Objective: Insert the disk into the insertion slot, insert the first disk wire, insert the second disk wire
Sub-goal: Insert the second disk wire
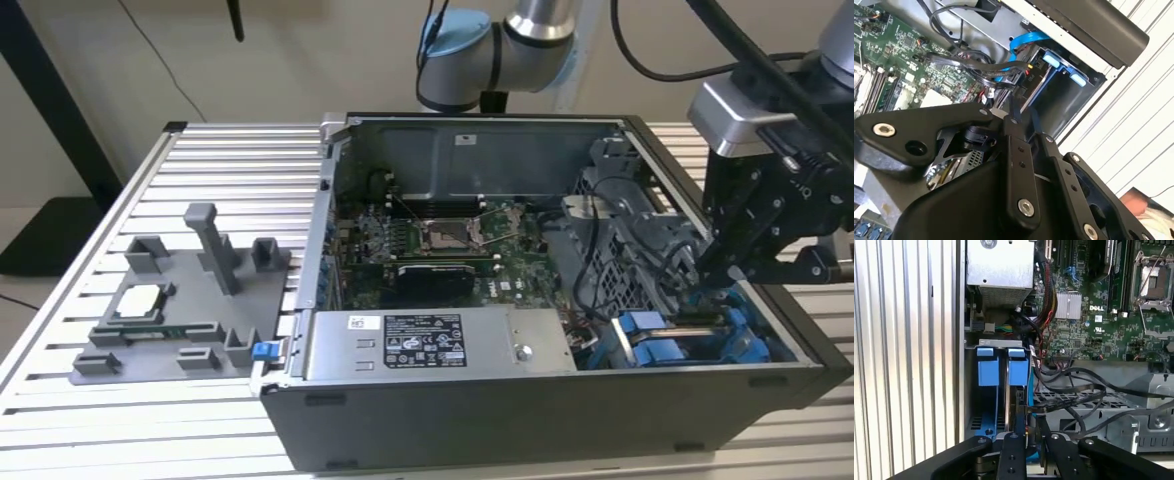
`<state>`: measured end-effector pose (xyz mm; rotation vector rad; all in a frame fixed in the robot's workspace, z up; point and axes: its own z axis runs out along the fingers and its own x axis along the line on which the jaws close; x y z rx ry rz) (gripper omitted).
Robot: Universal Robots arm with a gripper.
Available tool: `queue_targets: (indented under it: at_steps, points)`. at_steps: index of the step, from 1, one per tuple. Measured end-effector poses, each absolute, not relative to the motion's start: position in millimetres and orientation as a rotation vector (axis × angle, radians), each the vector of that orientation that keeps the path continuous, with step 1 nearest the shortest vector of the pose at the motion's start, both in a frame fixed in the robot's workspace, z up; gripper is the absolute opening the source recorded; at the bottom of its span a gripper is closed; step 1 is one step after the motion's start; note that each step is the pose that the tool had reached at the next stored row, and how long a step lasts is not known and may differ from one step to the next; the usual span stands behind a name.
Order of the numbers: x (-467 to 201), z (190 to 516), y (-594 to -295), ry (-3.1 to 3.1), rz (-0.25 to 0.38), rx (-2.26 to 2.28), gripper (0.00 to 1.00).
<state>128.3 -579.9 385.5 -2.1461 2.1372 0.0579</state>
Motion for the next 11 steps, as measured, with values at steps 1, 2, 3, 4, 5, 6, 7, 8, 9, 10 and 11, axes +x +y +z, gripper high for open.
queue_targets:
  at_steps: [1, 2, 3, 4, 5, 6, 7, 8, 9, 10, 11]
  points:
    - [128.3, 386.6, -579.9, 2.137, 0.058, -2.146, 1.00]
    - [128.3, 387.6, -579.9, 2.137, 0.058, -2.146, 1.00]
    - [128.3, 388.1, -579.9, 2.137, 0.058, -2.146, 1.00]
    - [128.3, 388.1, -579.9, 2.137, 0.058, -2.146, 1.00]
    - [128.3, 388.2, -579.9, 2.137, 0.058, -2.146, 1.00]
    - [128.3, 388.4, -579.9, 2.137, 0.058, -2.146, 1.00]
    - [128.3, 388.5, -579.9, 2.137, 0.058, -2.146, 1.00]
    - [128.3, 388.8, -579.9, 2.137, 0.058, -2.146, 1.00]
    - [128.3, 389.1, -579.9, 2.137, 0.058, -2.146, 1.00]
    - [128.3, 389.1, -579.9, 2.137, 0.058, -2.146, 1.00]
    - [128.3, 389.2, -579.9, 2.137, 0.058, -2.146, 1.00]
